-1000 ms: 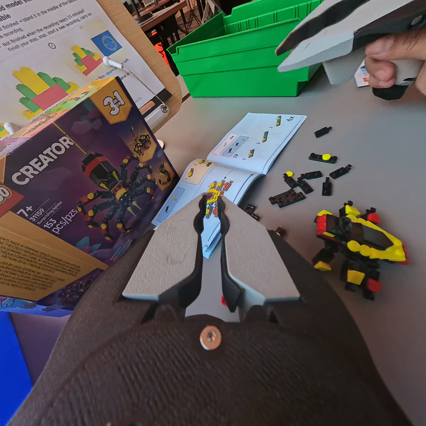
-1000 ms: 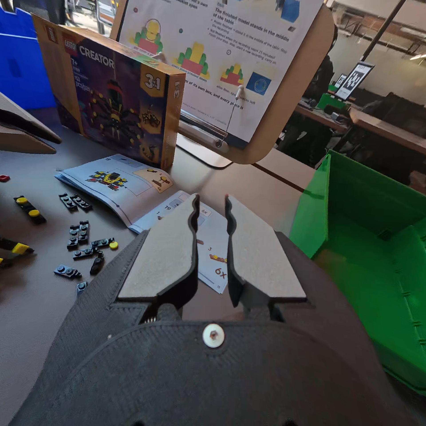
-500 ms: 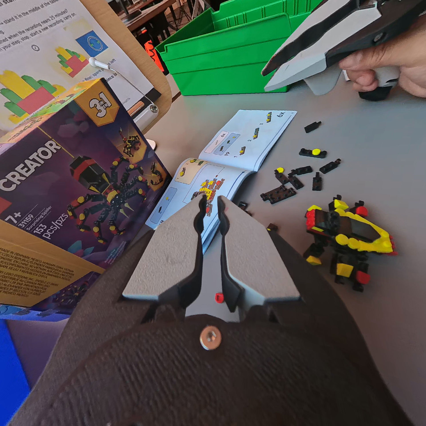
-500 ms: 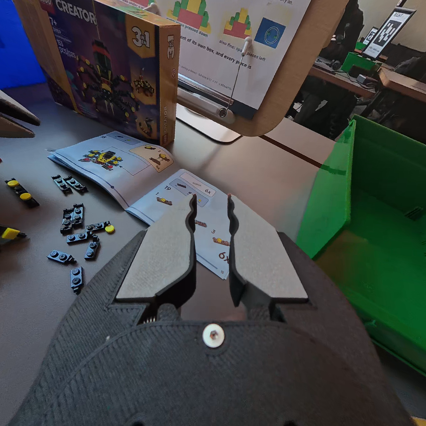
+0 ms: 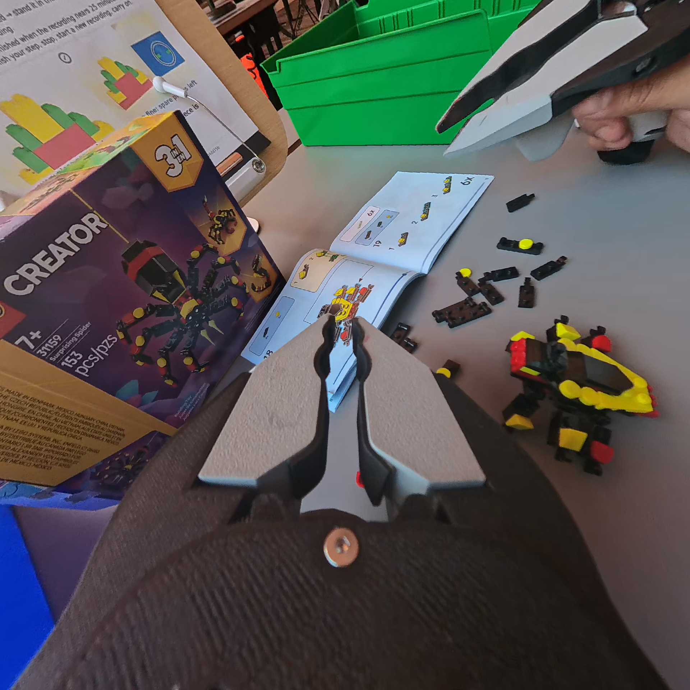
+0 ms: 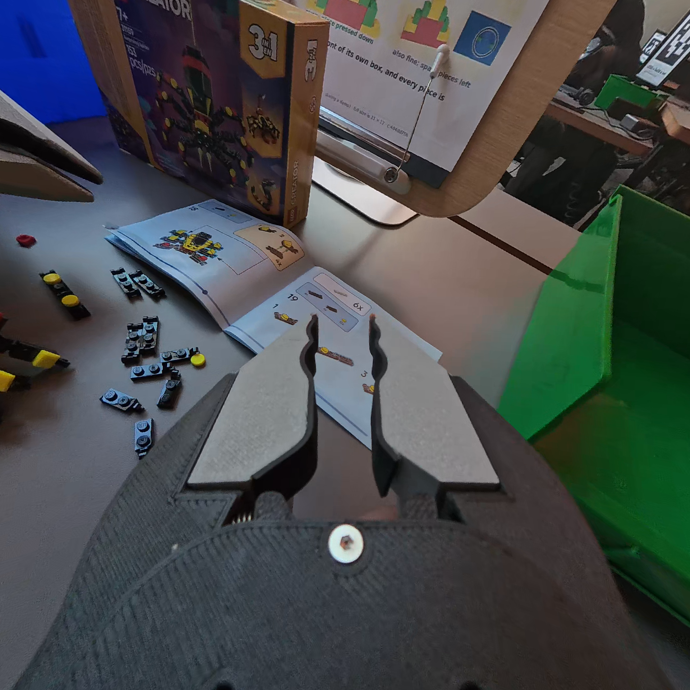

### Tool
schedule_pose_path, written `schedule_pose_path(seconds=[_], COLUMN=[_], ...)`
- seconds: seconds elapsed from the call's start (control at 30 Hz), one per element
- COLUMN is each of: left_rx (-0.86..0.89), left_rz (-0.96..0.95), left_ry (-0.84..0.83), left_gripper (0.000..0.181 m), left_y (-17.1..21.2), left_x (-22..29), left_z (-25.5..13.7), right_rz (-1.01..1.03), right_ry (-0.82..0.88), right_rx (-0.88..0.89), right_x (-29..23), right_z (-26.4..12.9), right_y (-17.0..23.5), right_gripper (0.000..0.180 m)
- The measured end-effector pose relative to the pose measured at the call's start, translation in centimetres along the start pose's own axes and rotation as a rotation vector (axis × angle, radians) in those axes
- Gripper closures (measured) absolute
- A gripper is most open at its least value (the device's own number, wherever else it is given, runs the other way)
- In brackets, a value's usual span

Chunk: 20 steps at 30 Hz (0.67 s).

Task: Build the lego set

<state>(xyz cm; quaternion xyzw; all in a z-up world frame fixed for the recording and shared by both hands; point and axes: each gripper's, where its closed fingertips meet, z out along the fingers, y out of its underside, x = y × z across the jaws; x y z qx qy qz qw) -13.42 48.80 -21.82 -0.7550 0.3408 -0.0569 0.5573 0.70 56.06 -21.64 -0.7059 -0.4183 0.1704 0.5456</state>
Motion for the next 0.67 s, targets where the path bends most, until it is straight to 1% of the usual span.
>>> schedule_pose_path(seconds=[0.53, 0.67], left_rx=[-0.016, -0.018], left_rz=[0.038, 0.049], left_ry=[0.013, 0.015], left_gripper=[0.176, 0.178], left_y=[0.16, 0.2], left_x=[0.57, 0.67], left_z=[0.13, 0.14], right_rz=[-0.095, -0.111], right_ry=[0.04, 0.078], right_rx=[-0.06, -0.071], right_x=[-0.06, 0.51], right_z=[0.41, 0.39], right_y=[0.82, 1.0], right_gripper=[0.156, 0.156])
